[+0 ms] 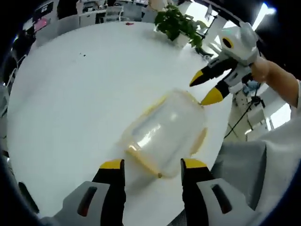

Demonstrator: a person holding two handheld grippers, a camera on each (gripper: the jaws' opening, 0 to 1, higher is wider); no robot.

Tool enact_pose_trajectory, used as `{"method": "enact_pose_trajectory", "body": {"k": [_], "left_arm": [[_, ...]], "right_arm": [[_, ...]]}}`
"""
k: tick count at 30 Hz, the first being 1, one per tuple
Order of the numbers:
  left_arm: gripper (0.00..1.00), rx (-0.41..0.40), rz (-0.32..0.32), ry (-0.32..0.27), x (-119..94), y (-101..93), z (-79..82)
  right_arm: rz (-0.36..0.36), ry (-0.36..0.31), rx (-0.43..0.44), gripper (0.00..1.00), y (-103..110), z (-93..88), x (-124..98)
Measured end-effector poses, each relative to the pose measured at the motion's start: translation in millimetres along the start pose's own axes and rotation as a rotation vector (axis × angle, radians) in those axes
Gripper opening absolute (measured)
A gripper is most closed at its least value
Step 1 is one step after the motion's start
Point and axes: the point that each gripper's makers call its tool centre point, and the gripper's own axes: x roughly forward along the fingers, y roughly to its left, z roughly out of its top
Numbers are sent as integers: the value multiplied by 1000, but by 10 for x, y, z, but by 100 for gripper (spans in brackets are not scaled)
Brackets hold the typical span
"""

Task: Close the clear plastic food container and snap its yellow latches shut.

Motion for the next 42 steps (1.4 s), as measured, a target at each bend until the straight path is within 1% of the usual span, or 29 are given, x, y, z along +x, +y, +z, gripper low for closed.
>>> {"method": "enact_pose_trajectory", "body": {"k": [2, 3, 4, 5, 6, 7, 9, 11, 13, 15, 18, 19, 22, 24, 30, 33, 35, 36, 37, 38, 42], "left_arm": [[46, -66, 20, -33, 15, 26, 25], [46, -84, 22, -36, 29, 22, 14], [46, -82, 17, -36, 36, 13, 5], [46, -113, 29, -49, 45, 23, 4], [47, -126, 43, -47, 46, 43, -8], [48, -138, 63, -56, 49, 71, -5], [49, -168, 63, -67, 67, 69, -12], [48, -196, 61, -82, 83, 54, -12], [46, -200, 51, -82, 98, 7, -36], [45, -189, 55, -82, 113, -13, -49], [44, -200, 41, -85, 124, -60, -41], [44, -184, 42, -81, 133, -79, -43], [42, -167, 59, -75, 156, -75, -49], [41, -169, 65, -78, 151, -57, -39], [40, -167, 66, -60, 159, -66, -34], [39, -177, 61, -62, 164, -67, -36], [38, -201, 51, -76, 177, -71, -23], [37, -254, 7, -67, 175, -168, -47], [37, -214, 36, -72, 139, -96, -49], [37, -206, 46, -65, 165, -86, -48], [36, -208, 42, -71, 192, -79, -39]], "right_arm": [[6, -15, 41, 34, 18, 28, 15], [8, -16, 56, 34, 24, 33, 19], [5, -16, 61, 34, 23, 35, 25], [-3, -10, 72, 35, 22, 31, 42], [-8, -4, 75, 36, 22, 24, 54], [-19, 7, 79, 37, 14, 7, 75], [-30, 22, 94, 38, 8, -17, 108], [-19, 24, 112, 38, 49, -13, 133], [-18, 26, 119, 39, 74, -12, 150], [-22, 35, 106, 38, 91, -18, 169], [-19, 29, 118, 38, 89, 12, 178], [-17, 29, 119, 37, 93, 14, 179], [-10, 28, 118, 36, 108, 20, 188], [-10, 26, 120, 36, 100, 26, 195], [2, 24, 160, 36, 118, 13, 204], [5, 28, 179, 35, 121, 9, 210], [3, 39, 179, 35, 122, 12, 220], [0, 44, 173, 35, 130, 18, 230], [-2, 50, 169, 35, 132, 18, 228], [-1, 53, 169, 35, 130, 15, 227], [5, 55, 171, 34, 135, 7, 222]]}}
